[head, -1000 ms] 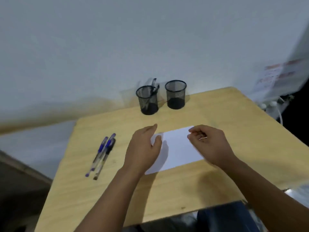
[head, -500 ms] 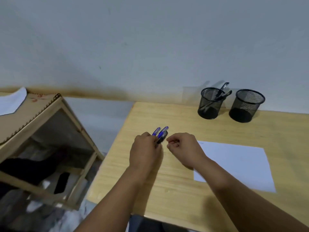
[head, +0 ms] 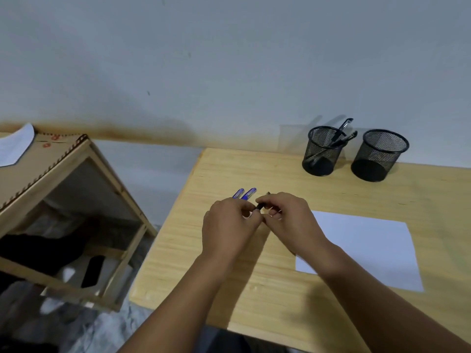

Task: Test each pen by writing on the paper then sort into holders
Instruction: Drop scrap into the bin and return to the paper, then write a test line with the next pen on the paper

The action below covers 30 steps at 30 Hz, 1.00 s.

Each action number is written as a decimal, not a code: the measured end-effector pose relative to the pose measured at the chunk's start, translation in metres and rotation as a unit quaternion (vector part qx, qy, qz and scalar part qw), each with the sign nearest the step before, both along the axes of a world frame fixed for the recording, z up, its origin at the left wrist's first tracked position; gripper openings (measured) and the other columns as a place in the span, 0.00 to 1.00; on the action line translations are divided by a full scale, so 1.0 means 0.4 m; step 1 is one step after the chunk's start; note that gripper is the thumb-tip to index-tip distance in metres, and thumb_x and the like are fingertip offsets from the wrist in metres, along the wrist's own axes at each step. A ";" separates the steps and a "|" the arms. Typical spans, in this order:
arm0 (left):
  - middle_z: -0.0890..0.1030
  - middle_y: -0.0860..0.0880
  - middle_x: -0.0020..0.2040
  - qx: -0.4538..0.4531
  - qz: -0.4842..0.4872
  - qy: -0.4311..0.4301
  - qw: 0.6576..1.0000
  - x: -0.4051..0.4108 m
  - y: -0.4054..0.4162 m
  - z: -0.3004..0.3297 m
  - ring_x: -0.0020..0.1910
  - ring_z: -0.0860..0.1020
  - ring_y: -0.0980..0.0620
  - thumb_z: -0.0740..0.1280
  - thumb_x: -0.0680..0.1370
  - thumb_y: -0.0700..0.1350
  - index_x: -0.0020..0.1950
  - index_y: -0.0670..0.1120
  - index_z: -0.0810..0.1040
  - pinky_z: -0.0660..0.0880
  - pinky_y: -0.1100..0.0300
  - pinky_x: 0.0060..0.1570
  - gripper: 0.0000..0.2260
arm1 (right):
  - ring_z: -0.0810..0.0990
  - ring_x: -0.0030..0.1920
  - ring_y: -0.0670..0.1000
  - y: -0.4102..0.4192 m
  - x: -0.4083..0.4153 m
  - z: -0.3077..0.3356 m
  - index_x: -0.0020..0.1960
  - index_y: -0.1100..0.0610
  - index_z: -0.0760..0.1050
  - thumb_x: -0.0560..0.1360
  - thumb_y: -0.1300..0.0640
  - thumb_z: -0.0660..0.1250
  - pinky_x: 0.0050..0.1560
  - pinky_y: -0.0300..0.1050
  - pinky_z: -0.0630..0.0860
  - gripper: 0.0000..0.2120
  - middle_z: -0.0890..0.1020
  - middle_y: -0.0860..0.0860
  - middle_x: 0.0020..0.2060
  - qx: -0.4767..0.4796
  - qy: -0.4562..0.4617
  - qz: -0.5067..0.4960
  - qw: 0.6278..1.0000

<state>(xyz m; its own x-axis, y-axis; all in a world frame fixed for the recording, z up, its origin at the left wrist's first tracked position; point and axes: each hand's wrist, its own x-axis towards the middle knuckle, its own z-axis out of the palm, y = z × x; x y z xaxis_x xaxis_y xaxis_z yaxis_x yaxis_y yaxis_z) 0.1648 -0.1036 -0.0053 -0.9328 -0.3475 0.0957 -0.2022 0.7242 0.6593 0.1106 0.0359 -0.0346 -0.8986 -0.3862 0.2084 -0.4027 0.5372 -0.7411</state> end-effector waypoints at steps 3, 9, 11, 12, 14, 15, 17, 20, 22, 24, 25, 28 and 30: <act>0.80 0.57 0.32 0.064 -0.022 -0.047 0.997 0.007 0.022 0.030 0.28 0.74 0.56 0.66 0.75 0.54 0.43 0.54 0.86 0.70 0.61 0.31 0.09 | 0.77 0.40 0.40 0.035 0.006 0.009 0.54 0.50 0.82 0.72 0.59 0.73 0.44 0.29 0.71 0.12 0.80 0.45 0.42 0.011 0.053 -0.004 0.999; 0.84 0.55 0.40 0.225 -0.033 -0.056 0.972 -0.001 0.039 0.060 0.38 0.79 0.56 0.64 0.78 0.52 0.43 0.47 0.85 0.72 0.60 0.40 0.13 | 0.81 0.43 0.40 0.104 0.040 0.022 0.55 0.53 0.80 0.77 0.63 0.67 0.43 0.28 0.73 0.10 0.83 0.44 0.41 -0.052 0.018 -0.041 0.998; 0.85 0.55 0.46 0.196 -0.056 -0.036 0.978 -0.007 0.044 0.047 0.42 0.79 0.58 0.65 0.79 0.51 0.48 0.49 0.85 0.73 0.62 0.43 0.11 | 0.82 0.41 0.42 0.121 0.057 0.029 0.52 0.52 0.80 0.78 0.61 0.68 0.41 0.30 0.75 0.06 0.84 0.45 0.39 -0.108 -0.021 -0.068 0.992; 0.84 0.58 0.50 0.166 -0.081 -0.028 0.982 -0.008 0.047 0.038 0.44 0.79 0.60 0.66 0.79 0.50 0.52 0.51 0.85 0.72 0.65 0.44 0.09 | 0.83 0.40 0.44 0.128 0.065 0.034 0.51 0.51 0.79 0.78 0.58 0.69 0.41 0.34 0.78 0.04 0.84 0.46 0.37 -0.141 -0.052 -0.079 0.985; 0.82 0.62 0.54 0.113 -0.142 -0.013 0.983 -0.007 0.057 0.023 0.48 0.77 0.65 0.68 0.79 0.50 0.60 0.55 0.82 0.68 0.76 0.44 0.11 | 0.85 0.41 0.47 0.139 0.080 0.049 0.50 0.51 0.79 0.79 0.58 0.68 0.45 0.42 0.82 0.03 0.85 0.48 0.38 -0.211 -0.106 -0.080 0.968; 0.81 0.63 0.54 0.101 -0.167 0.000 0.981 -0.005 0.064 0.016 0.49 0.76 0.66 0.69 0.78 0.50 0.62 0.56 0.81 0.67 0.77 0.44 0.12 | 0.85 0.41 0.48 0.144 0.088 0.057 0.50 0.54 0.79 0.79 0.61 0.67 0.46 0.44 0.82 0.03 0.86 0.49 0.38 -0.250 -0.124 -0.071 0.958; 0.81 0.64 0.51 0.101 -0.204 0.034 0.973 -0.001 0.081 0.011 0.50 0.74 0.68 0.71 0.77 0.50 0.61 0.55 0.82 0.66 0.77 0.44 0.12 | 0.85 0.39 0.48 0.157 0.106 0.074 0.50 0.59 0.79 0.78 0.65 0.67 0.44 0.41 0.81 0.04 0.86 0.53 0.38 -0.317 -0.145 -0.056 0.936; 0.83 0.64 0.45 0.126 -0.226 0.075 0.963 0.002 0.100 0.012 0.48 0.77 0.64 0.73 0.76 0.47 0.54 0.54 0.85 0.67 0.75 0.43 0.07 | 0.84 0.38 0.49 0.182 0.123 0.083 0.48 0.58 0.82 0.76 0.65 0.69 0.42 0.38 0.79 0.04 0.86 0.54 0.38 -0.339 -0.147 -0.063 0.927; 0.85 0.61 0.43 0.122 -0.236 0.096 0.959 -0.001 0.106 0.009 0.46 0.79 0.60 0.72 0.76 0.45 0.51 0.54 0.86 0.70 0.71 0.43 0.06 | 0.83 0.38 0.48 0.200 0.129 0.079 0.48 0.56 0.84 0.75 0.64 0.71 0.42 0.37 0.78 0.05 0.86 0.51 0.38 -0.333 -0.145 -0.073 0.929; 0.84 0.55 0.42 0.074 -0.265 0.112 0.955 -0.006 0.106 0.001 0.44 0.78 0.56 0.70 0.78 0.45 0.53 0.53 0.85 0.72 0.64 0.44 0.06 | 0.82 0.37 0.47 0.213 0.135 0.078 0.46 0.54 0.84 0.75 0.64 0.71 0.41 0.36 0.77 0.06 0.86 0.49 0.37 -0.336 -0.135 -0.076 0.929; 0.84 0.53 0.41 0.053 -0.281 0.113 0.952 -0.008 0.107 -0.003 0.43 0.78 0.55 0.69 0.79 0.45 0.54 0.52 0.85 0.72 0.62 0.44 0.07 | 0.82 0.37 0.47 0.218 0.137 0.076 0.46 0.54 0.84 0.75 0.64 0.71 0.41 0.35 0.77 0.06 0.86 0.50 0.36 -0.336 -0.127 -0.078 0.930; 0.83 0.50 0.40 0.062 -0.303 0.080 0.948 -0.012 0.118 -0.009 0.43 0.78 0.53 0.67 0.80 0.44 0.55 0.49 0.85 0.72 0.58 0.44 0.07 | 0.82 0.36 0.47 0.228 0.143 0.069 0.47 0.57 0.84 0.75 0.65 0.70 0.40 0.36 0.77 0.05 0.85 0.51 0.34 -0.332 -0.119 -0.076 0.933; 0.83 0.50 0.41 0.069 -0.310 0.059 0.946 -0.013 0.120 -0.008 0.43 0.78 0.52 0.67 0.80 0.44 0.52 0.48 0.85 0.73 0.58 0.44 0.07 | 0.81 0.35 0.47 0.237 0.142 0.066 0.46 0.59 0.83 0.75 0.65 0.70 0.40 0.36 0.77 0.04 0.84 0.49 0.33 -0.317 -0.114 -0.074 0.939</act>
<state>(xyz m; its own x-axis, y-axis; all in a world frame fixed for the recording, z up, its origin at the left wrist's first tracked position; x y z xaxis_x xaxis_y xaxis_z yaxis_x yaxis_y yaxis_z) 0.1596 -0.0555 -0.0087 -0.9470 0.2463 0.2062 0.3149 0.5851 0.7473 0.1673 0.1306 -0.0081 -0.9820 -0.1166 0.1488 -0.1495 -0.0032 -0.9888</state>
